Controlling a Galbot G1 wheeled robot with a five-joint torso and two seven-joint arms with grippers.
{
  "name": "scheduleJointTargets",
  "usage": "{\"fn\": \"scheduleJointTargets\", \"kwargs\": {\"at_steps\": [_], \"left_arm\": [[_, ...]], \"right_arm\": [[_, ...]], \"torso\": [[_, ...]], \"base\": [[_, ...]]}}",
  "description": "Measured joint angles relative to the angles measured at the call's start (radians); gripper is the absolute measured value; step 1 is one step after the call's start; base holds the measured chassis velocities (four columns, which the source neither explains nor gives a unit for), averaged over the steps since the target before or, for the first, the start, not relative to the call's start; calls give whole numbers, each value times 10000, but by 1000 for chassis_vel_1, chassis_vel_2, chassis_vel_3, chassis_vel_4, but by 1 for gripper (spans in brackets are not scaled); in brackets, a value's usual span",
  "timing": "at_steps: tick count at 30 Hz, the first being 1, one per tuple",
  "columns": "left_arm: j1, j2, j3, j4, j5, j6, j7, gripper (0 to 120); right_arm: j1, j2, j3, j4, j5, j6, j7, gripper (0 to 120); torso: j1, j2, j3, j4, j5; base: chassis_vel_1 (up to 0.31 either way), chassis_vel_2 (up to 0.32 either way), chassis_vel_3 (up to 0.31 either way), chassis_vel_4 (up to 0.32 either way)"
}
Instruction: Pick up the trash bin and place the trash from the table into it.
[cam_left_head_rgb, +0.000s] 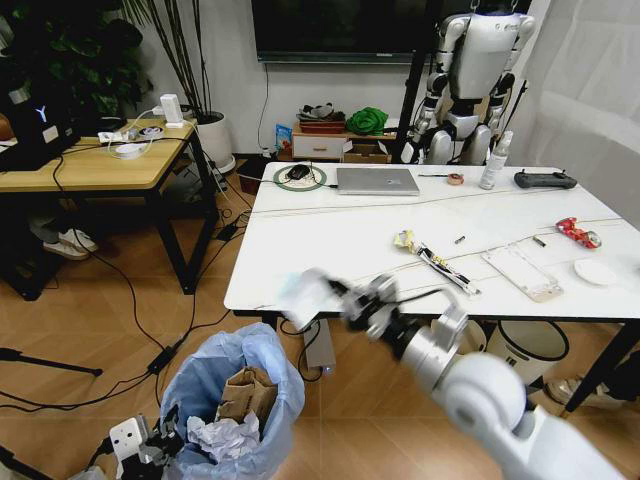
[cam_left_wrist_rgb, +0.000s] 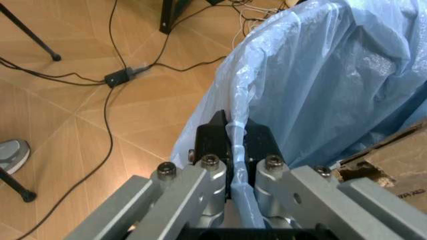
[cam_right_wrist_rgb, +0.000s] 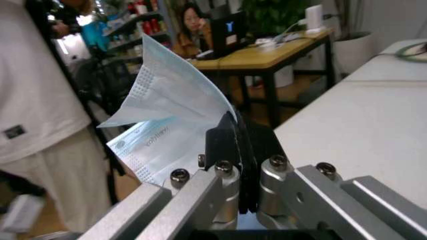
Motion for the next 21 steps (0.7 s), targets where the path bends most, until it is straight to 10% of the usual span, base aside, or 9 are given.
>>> {"fn": "scheduleJointTargets", "kwargs": {"at_steps": [11,21], "left_arm": [[-28,-49,-5,-86,-23,74,-10,0],[-50,-116,58,-99,16,83,-14,0]], "right_arm": [[-287,-299,-2203,-177,-627,601,-85,0],[-916,-263,-1470,-218,-1118,367,172,25]], "torso": [[1,0,1,1,1],[2,0,1,0,2]], "base": [[0,0,0,0],[0,0,0,0]]}}
